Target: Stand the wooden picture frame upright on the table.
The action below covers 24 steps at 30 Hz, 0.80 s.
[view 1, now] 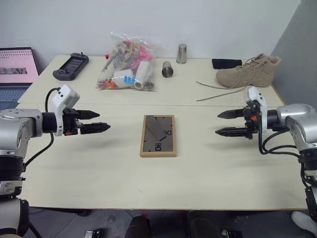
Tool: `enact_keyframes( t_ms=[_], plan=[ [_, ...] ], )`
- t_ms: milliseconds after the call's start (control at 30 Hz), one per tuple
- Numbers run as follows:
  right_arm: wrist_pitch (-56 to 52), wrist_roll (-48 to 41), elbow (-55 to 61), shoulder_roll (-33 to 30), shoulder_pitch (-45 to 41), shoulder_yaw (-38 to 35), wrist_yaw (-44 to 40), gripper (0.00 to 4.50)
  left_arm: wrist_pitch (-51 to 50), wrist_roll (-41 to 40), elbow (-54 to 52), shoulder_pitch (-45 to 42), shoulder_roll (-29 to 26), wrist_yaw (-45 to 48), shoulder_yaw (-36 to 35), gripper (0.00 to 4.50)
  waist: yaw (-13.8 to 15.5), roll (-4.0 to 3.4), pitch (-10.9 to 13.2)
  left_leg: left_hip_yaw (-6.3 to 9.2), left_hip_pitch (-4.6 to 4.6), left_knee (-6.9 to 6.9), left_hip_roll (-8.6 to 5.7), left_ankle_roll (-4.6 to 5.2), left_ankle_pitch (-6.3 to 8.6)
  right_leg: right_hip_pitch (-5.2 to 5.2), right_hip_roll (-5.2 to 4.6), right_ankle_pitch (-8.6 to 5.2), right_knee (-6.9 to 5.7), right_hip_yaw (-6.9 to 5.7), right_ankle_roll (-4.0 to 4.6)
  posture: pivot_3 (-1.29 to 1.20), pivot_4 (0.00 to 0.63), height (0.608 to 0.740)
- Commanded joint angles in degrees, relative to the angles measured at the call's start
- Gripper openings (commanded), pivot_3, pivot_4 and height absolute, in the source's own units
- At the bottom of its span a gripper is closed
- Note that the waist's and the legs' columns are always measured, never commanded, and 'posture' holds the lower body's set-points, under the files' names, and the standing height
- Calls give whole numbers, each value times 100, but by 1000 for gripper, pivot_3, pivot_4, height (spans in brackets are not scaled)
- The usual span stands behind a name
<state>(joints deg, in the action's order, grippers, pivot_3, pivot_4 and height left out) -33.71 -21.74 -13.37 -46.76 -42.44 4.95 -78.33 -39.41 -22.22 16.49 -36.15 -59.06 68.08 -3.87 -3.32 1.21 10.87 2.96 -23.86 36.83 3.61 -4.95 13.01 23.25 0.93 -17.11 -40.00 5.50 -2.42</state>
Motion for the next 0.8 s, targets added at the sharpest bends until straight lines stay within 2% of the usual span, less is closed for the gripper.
enact_keyframes(
  t_ms=[33, 233, 700, 733, 767, 800],
  plan=[
    [81, 28, 30, 81, -118, -109, 171, 4450, 118, 75, -73, -102, 49, -153, -101, 4500, 1, 0, 0, 0, -1, 1, 0, 0, 0, 0, 0, 0, 0, 0, 0, 0, 150, 740],
    [107, 57, -5, 104, -117, -117, 215, 4450, 152, 246, 18, -218, 183, -459, -77, 4500, 3, 0, 0, 0, -4, 1, 0, 0, 0, 2, 0, 0, 1, 0, 0, 0, 150, 740],
    [290, 243, 106, 332, 38, -34, 641, 4450, -34, 233, -120, -54, 347, -328, 52, 4500, 3, 0, 0, 0, -4, 2, 0, 0, 0, 2, 0, 0, -1, 0, 0, 0, 150, 740],
    [310, 277, 98, 365, 39, -13, 672, 4083, -49, 214, -113, -52, 386, -344, 42, 4500, 2, 0, 0, 0, -3, 2, 0, 0, 0, 2, 0, 0, -2, 1, 0, 0, 150, 740],
    [339, 313, 107, 388, 50, 16, 694, 3988, -60, 203, -111, -44, 414, -348, 39, 4138, 1, 0, 0, 0, -3, 2, 0, 0, 0, 2, 0, 0, -2, 1, 0, 0, 150, 740],
    [360, 337, 113, 399, 57, 32, 701, 3771, -67, 199, -110, -42, 431, -350, 36, 4002, 0, 0, 0, 0, -3, 2, 0, 0, 0, 2, 0, 0, -2, 0, 0, 0, 150, 740]
  ],
)
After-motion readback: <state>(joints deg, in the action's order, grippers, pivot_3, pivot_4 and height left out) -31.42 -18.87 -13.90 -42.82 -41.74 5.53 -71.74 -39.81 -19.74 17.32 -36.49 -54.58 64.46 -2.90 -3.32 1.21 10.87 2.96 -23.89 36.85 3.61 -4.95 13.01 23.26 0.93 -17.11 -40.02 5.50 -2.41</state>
